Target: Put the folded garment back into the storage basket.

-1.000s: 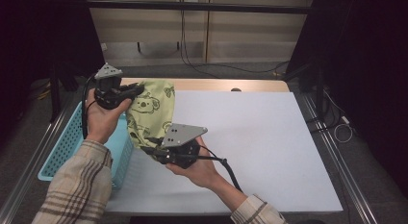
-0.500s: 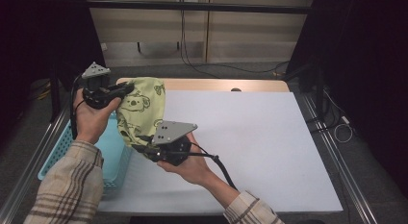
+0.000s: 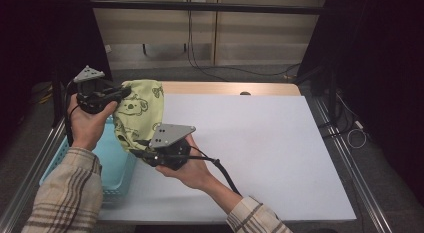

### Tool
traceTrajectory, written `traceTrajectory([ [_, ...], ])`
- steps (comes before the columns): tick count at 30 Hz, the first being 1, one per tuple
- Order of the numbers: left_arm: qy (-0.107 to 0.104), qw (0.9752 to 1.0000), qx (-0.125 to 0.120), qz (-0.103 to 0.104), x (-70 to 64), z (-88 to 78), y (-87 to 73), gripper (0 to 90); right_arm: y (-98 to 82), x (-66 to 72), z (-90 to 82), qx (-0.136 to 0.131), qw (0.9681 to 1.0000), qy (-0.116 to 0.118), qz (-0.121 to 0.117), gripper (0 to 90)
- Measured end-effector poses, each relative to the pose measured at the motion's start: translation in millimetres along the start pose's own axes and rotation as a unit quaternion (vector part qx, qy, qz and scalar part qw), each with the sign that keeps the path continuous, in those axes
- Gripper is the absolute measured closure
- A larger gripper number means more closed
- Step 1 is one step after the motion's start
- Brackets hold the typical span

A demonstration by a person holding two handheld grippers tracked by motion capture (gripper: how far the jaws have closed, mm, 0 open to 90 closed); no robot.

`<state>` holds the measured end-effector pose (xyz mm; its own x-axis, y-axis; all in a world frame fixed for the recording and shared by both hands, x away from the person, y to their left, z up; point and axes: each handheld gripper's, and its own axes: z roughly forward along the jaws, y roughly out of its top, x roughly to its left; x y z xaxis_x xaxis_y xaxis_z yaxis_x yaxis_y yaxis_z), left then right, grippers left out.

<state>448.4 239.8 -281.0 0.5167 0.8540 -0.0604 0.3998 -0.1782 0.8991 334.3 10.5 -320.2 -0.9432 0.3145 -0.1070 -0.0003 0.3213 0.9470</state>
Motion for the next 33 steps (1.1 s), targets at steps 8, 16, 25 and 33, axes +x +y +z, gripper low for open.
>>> traceTrajectory([
  [8,0.007,1.0000,0.001,-0.001,9.3,-3.7,-3.8,80.1,1.6,0.9,10.2,0.001,1.0000,0.006,0.000,75.8],
  [16,0.018,0.9998,0.004,-0.004,22.8,-11.6,-7.6,80.1,4.7,1.2,24.1,0.004,0.9999,0.016,0.000,75.8],
  [25,0.023,0.9997,0.007,-0.010,36.2,-14.9,-14.1,80.1,7.7,1.0,38.8,0.009,0.9997,0.023,-0.004,75.8],
  [33,0.029,0.9994,0.014,-0.016,44.4,-16.7,-20.3,80.1,6.9,1.2,48.0,0.012,0.9995,0.030,0.002,75.8],
])
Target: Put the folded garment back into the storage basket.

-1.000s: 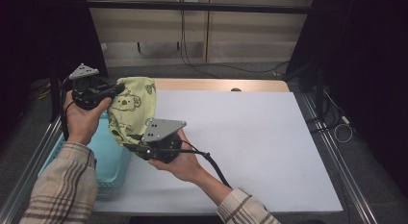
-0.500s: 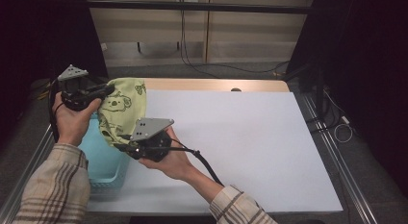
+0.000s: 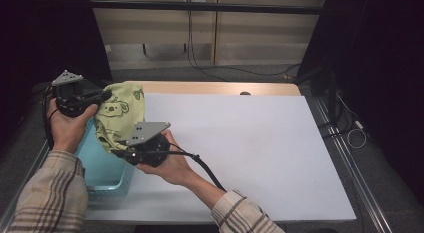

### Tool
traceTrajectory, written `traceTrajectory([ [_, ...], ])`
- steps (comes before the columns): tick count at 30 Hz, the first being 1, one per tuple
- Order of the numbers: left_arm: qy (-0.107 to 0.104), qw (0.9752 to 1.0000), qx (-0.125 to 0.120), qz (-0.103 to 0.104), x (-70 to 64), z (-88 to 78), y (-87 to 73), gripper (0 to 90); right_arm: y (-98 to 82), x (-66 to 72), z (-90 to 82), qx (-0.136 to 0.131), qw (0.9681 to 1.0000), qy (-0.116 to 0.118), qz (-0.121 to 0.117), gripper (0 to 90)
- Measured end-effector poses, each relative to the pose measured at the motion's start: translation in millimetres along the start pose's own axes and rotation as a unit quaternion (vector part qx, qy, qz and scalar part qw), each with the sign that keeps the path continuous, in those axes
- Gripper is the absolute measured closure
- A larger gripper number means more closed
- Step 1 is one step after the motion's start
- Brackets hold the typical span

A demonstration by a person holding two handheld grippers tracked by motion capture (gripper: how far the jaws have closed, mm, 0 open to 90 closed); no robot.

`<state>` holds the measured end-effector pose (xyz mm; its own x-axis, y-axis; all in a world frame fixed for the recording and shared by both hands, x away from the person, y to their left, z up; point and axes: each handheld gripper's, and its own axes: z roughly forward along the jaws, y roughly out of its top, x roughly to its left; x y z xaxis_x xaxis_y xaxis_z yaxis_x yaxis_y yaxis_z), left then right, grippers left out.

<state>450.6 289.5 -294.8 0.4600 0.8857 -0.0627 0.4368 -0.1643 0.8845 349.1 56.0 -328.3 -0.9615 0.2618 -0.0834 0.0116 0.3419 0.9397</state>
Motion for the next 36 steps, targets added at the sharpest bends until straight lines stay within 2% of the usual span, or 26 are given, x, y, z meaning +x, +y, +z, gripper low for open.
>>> traceTrajectory([
  [1,0.001,1.0000,-0.002,0.000,1.1,0.3,-1.2,80.1,-0.1,-0.4,0.8,0.001,1.0000,-0.001,-0.002,75.8],
  [2,0.003,0.9999,0.005,0.010,3.0,-0.5,-1.8,80.1,-0.2,-0.1,2.1,0.002,1.0000,0.001,-0.002,75.8],
  [3,0.005,1.0000,0.002,-0.002,2.9,0.0,-3.3,80.1,-0.4,-0.1,3.0,0.003,1.0000,0.000,-0.003,75.8],
  [5,0.007,1.0000,0.001,0.002,5.9,-0.7,-5.0,80.1,-0.6,0.4,5.5,0.005,1.0000,0.003,-0.003,75.8],
  [8,0.008,1.0000,0.002,-0.003,8.1,-1.6,-7.0,80.1,-0.8,0.5,8.5,0.006,1.0000,0.005,-0.002,75.8],
  [9,0.009,0.9999,0.006,0.004,10.1,-1.9,-7.8,80.1,-0.8,0.4,9.8,0.004,1.0000,0.006,-0.004,75.8],
  [11,0.008,0.9999,0.005,-0.006,10.3,-1.3,-10.1,80.1,-1.1,0.9,12.0,0.008,0.9999,0.008,-0.002,75.8],
  [13,0.007,0.9999,0.006,-0.010,12.4,-1.4,-12.5,80.1,-2.0,1.1,14.7,0.007,0.9999,0.010,-0.004,75.9],
  [14,0.012,0.9999,0.011,-0.001,14.4,-1.6,-13.5,80.1,-2.3,1.5,15.3,0.010,0.9999,0.010,-0.001,75.8],
  [15,0.010,0.9999,0.009,-0.010,14.2,-1.0,-14.8,80.1,-2.6,1.4,16.5,0.010,0.9999,0.010,-0.003,75.8],
  [16,0.012,0.9999,0.006,-0.009,15.3,-0.6,-15.5,80.1,-2.9,1.5,17.5,0.011,0.9999,0.011,-0.003,75.8],
  [17,0.011,0.9998,0.017,-0.005,17.1,-1.5,-16.6,80.1,-3.0,1.7,18.2,0.011,0.9999,0.011,-0.003,75.8],
  [18,0.010,0.9998,0.013,-0.013,16.9,-0.9,-17.3,80.1,-3.4,1.7,19.5,0.012,0.9999,0.012,-0.003,75.8],
  [25,0.016,0.9996,0.018,-0.015,22.4,-0.1,-19.5,80.1,-5.0,1.8,26.8,0.015,0.9998,0.014,0.004,75.8],
  [26,0.012,0.9994,0.026,-0.021,22.4,-0.8,-20.8,80.1,-4.9,1.9,27.9,0.014,0.9998,0.015,0.004,75.8],
  [28,0.016,0.9994,0.023,-0.020,24.6,0.0,-23.6,80.1,-5.4,2.2,30.0,0.016,0.9998,0.015,0.004,75.8],
  [31,0.015,0.9990,0.032,-0.027,27.5,0.6,-28.6,80.1,-7.1,2.5,33.4,0.019,0.9996,0.018,0.005,75.8],
  [36,0.020,0.9986,0.044,-0.023,31.1,1.1,-33.3,80.1,-10.0,3.5,39.5,0.022,0.9995,0.023,0.008,75.8],
])
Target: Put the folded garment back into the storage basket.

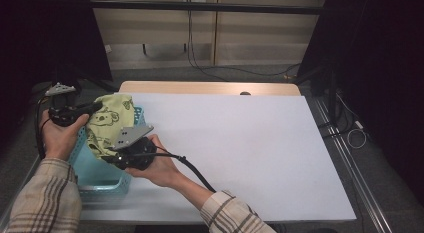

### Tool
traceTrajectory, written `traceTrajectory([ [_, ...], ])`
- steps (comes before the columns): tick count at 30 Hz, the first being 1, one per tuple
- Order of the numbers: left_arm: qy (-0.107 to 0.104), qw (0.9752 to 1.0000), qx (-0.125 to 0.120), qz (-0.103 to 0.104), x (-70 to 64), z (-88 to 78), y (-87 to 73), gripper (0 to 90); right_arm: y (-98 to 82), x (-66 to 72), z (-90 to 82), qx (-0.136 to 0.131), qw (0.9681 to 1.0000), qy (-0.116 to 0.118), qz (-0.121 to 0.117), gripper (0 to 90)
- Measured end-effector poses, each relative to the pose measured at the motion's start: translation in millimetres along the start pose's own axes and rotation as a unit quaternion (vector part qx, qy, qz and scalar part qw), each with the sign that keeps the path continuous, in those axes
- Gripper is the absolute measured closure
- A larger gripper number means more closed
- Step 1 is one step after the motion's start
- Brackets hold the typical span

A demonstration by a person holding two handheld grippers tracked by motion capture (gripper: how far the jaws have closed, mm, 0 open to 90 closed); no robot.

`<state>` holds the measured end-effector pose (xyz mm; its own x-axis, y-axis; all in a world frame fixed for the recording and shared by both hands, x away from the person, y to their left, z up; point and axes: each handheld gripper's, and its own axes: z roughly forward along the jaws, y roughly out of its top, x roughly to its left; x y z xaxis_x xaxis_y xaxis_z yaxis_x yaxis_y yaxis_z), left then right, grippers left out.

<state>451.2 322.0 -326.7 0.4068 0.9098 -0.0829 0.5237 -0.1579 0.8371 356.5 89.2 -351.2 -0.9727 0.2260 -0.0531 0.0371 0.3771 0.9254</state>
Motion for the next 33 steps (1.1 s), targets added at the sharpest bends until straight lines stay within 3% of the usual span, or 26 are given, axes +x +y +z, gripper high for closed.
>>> traceTrajectory([
  [3,0.000,1.0000,-0.006,-0.001,0.4,0.1,0.1,80.1,-0.9,0.5,2.6,0.001,1.0000,0.002,0.001,75.8],
  [9,0.005,1.0000,0.008,-0.001,5.4,2.2,-4.1,80.1,-2.2,0.9,6.9,0.004,1.0000,0.002,0.005,75.8],
  [10,0.003,0.9999,0.009,-0.010,5.1,2.8,-5.4,80.1,-2.5,1.0,8.3,0.004,1.0000,0.002,0.006,75.8],
  [12,0.009,0.9999,0.011,0.001,7.5,4.2,-6.7,80.1,-3.4,1.3,10.6,0.006,1.0000,0.002,0.007,75.8],
  [17,0.009,0.9997,0.022,-0.010,11.4,7.6,-12.9,80.1,-6.4,1.4,16.5,0.011,0.9999,0.003,0.007,75.8],
  [20,0.012,0.9997,0.022,-0.002,12.6,9.3,-13.7,80.1,-8.1,1.7,19.6,0.015,0.9998,0.004,0.010,75.8],
  [21,0.011,0.9996,0.025,-0.010,11.4,9.2,-13.8,80.1,-8.5,1.8,20.1,0.018,0.9998,0.004,0.009,75.8],
  [25,0.015,0.9995,0.029,0.000,11.9,12.3,-14.1,80.1,-9.7,1.7,22.1,0.018,0.9997,0.005,0.013,75.8],
  [33,0.013,0.9989,0.045,-0.002,13.1,17.2,-16.5,80.1,-13.4,2.6,29.7,0.024,0.9996,0.007,0.015,75.8],
])
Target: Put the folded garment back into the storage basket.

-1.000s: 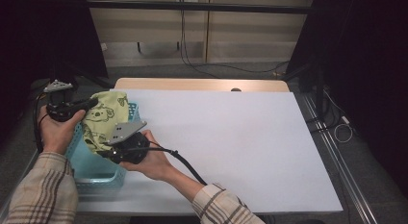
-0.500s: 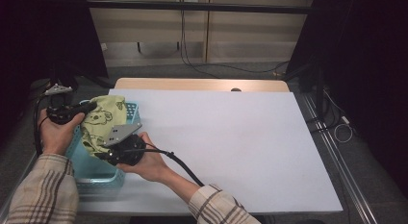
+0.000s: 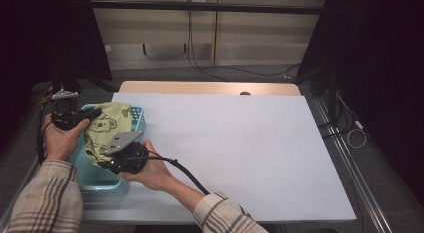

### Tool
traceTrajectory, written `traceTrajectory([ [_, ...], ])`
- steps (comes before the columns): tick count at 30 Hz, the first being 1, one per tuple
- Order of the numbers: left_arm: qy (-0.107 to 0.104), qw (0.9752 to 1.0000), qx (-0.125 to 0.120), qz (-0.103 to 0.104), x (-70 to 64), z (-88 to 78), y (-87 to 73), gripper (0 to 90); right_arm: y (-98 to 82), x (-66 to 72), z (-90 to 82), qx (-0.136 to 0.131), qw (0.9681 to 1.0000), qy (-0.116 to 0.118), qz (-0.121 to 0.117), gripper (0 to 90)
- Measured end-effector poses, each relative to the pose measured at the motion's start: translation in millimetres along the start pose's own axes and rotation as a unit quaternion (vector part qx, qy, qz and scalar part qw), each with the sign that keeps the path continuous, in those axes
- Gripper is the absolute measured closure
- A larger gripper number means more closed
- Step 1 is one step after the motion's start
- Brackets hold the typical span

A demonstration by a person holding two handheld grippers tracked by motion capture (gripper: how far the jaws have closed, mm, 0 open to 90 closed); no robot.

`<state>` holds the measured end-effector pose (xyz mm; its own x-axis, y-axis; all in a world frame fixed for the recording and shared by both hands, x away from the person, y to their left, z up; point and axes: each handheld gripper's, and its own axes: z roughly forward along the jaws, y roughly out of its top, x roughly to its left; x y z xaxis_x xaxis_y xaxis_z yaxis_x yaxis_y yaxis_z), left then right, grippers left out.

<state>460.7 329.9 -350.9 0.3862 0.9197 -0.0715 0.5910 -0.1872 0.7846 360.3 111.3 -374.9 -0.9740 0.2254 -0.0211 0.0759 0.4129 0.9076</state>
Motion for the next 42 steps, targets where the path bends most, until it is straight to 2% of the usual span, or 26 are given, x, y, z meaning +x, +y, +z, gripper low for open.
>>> traceTrajectory([
  [3,-0.001,1.0000,0.007,-0.001,0.2,3.2,-1.3,80.1,-0.9,0.0,1.6,0.002,1.0000,0.000,0.002,75.8],
  [5,0.000,1.0000,0.003,-0.001,1.2,4.7,-2.4,80.1,-1.8,-0.2,2.6,0.005,1.0000,0.000,0.002,75.8],
  [7,-0.001,0.9999,0.010,-0.008,2.1,7.7,-4.7,80.1,-2.6,-0.8,3.7,0.005,1.0000,0.000,0.004,75.8],
  [11,-0.003,0.9999,0.007,-0.007,2.2,10.2,-7.4,80.0,-4.7,-1.2,7.1,0.010,0.9999,0.003,0.009,75.8],
  [12,0.000,0.9999,0.013,-0.004,2.6,11.0,-7.2,80.0,-5.1,-1.5,7.7,0.012,0.9999,0.003,0.004,75.8],
  [15,0.001,0.9998,0.014,-0.011,3.7,15.1,-8.3,80.0,-5.7,-1.7,9.8,0.015,0.9999,0.001,0.007,75.8],
  [17,0.003,0.9997,0.022,-0.002,4.9,16.5,-8.3,80.1,-6.1,-3.3,10.9,0.018,0.9998,0.001,0.008,75.8],
  [19,0.002,0.9997,0.025,-0.008,5.6,17.5,-9.2,80.0,-5.9,-3.3,11.9,0.020,0.9998,0.000,0.009,75.8],
  [22,0.005,0.9996,0.028,-0.004,7.5,18.4,-9.8,80.0,-5.6,-4.0,13.3,0.022,0.9997,0.002,0.006,75.8],
  [24,0.002,0.9996,0.027,-0.009,7.8,18.1,-10.1,80.0,-4.5,-3.6,14.2,0.025,0.9997,0.001,0.006,75.8],
  [31,0.011,0.9996,0.024,0.001,8.5,22.6,-11.1,80.0,-2.6,-3.9,19.6,0.034,0.9994,0.003,0.005,75.7],
  [32,0.005,0.9996,0.029,-0.004,7.6,23.2,-11.5,80.0,-2.9,-4.2,21.0,0.035,0.9994,0.002,0.005,75.7],
  [33,0.004,0.9994,0.034,0.002,8.4,23.3,-11.3,80.0,-2.9,-3.8,22.5,0.038,0.9993,0.003,0.007,75.7],
  [42,0.001,0.9991,0.043,-0.002,12.6,28.0,-17.6,80.0,-2.5,-3.9,30.5,0.045,0.9990,0.008,0.002,75.7],
])
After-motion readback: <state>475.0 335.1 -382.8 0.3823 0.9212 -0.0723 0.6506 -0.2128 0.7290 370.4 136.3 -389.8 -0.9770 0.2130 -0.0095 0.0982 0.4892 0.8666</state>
